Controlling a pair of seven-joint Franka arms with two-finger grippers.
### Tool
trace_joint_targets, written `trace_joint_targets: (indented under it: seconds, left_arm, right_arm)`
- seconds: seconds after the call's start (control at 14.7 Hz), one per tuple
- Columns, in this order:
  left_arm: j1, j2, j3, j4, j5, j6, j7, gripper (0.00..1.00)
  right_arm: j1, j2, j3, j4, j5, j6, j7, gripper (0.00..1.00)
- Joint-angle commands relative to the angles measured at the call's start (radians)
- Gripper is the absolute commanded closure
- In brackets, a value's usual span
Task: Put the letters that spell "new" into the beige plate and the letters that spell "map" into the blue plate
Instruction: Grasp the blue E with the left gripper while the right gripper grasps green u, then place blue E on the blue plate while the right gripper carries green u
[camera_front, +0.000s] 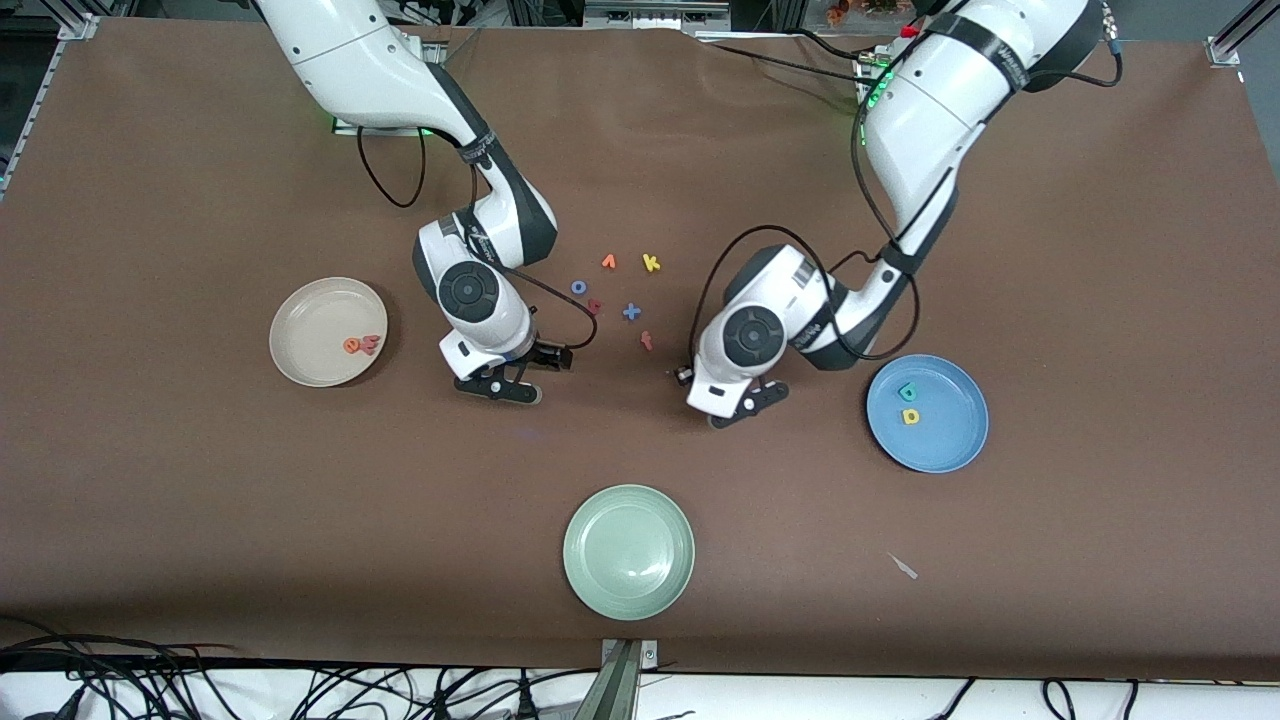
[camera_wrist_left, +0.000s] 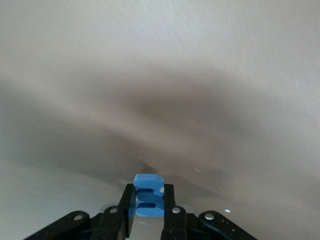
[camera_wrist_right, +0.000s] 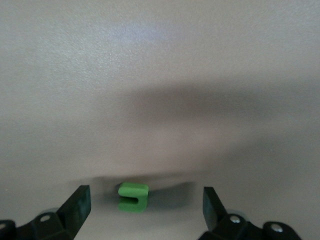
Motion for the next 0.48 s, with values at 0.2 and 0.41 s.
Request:
trace_joint_targets:
  seconds: [0.2, 0.41]
  left_arm:
    - [0.151, -0.116, 0.006, 0.014, 0.004, -0.244, 0.336, 0.96]
    - [0.237, -0.129, 0.003, -0.007, 0.101, -0.289, 0.527, 0.96]
  right_arm:
    - [0.02, 0.018, -0.006, 0.024, 0.02, 0.003, 0.005, 0.18]
    - [0.024, 0.019, -0.004, 0.02, 0.02, 0.005, 0.005, 0.28]
